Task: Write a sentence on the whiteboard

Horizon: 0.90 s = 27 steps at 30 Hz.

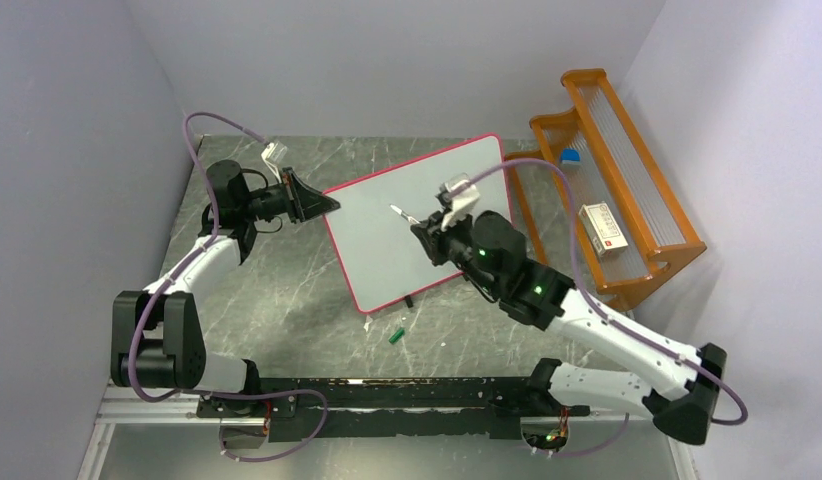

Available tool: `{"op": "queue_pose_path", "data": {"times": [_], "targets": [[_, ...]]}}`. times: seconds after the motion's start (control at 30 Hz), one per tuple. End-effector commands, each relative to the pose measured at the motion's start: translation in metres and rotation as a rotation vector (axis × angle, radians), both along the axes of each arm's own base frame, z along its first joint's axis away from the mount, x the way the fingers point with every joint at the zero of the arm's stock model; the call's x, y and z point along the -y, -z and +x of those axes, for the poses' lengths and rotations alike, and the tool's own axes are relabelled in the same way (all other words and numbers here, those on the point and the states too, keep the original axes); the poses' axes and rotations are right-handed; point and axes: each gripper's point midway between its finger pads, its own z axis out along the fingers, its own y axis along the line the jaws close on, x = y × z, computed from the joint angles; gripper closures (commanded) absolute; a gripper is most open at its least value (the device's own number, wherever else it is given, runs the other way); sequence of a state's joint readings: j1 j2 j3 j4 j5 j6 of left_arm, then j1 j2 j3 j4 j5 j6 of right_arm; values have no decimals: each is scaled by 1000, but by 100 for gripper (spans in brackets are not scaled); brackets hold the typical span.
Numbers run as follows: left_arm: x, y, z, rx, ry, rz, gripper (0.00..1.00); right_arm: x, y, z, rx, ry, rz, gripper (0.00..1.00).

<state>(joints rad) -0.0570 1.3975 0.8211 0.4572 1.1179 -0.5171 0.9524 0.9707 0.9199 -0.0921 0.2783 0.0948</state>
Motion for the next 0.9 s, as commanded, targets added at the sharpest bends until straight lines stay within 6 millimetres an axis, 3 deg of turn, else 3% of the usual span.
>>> {"op": "queue_pose_path", "data": {"times": [0.0,0.47,0.87], "targets": [[4,12,-9,-21,11,22,95,-10,13,2,-102,43,-125,100],[4,11,-9,-36,-10,4,95,-49,9,4,-187,109,-263,100],[4,12,-6,-55,-26,2,95,-83,10,-1,-141,137,-317,100]]}}
